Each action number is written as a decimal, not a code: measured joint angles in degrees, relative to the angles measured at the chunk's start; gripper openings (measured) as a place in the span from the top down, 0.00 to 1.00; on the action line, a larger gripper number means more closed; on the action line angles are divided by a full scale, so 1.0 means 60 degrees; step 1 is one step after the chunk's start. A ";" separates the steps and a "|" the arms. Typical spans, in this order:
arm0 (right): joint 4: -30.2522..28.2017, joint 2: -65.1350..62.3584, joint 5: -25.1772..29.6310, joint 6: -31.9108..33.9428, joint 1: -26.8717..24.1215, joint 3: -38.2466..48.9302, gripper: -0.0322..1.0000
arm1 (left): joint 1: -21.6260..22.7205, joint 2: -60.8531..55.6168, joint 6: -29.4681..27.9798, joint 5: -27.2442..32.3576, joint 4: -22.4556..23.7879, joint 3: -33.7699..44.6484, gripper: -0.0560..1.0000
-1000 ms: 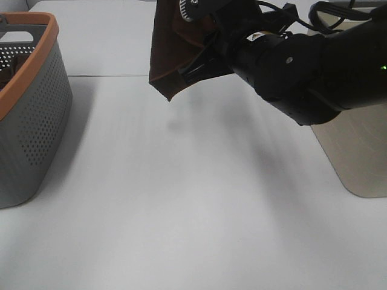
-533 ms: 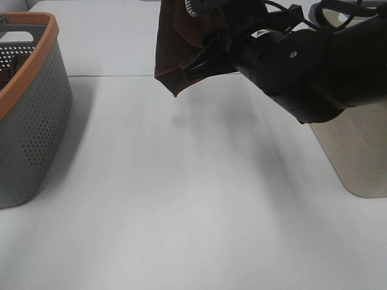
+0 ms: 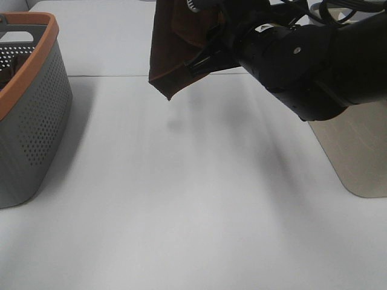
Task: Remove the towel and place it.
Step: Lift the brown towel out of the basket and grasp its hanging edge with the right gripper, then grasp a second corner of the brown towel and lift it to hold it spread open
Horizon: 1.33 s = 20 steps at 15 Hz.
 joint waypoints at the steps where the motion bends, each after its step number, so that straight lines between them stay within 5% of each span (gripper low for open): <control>1: 0.0029 0.0000 -0.0010 -0.0029 0.0000 0.0000 0.57 | 0.0000 0.0000 0.0000 0.0000 0.0000 0.0000 0.95; 12: 0.1241 0.0000 -0.0363 -0.0439 0.0000 0.0000 0.59 | 0.0000 0.0000 0.0000 0.0038 0.0000 0.0000 0.95; 20: -0.1471 0.0000 -0.0067 0.1805 0.0000 0.0000 0.59 | 0.0000 0.0000 0.0000 0.0124 -0.0181 0.0000 0.95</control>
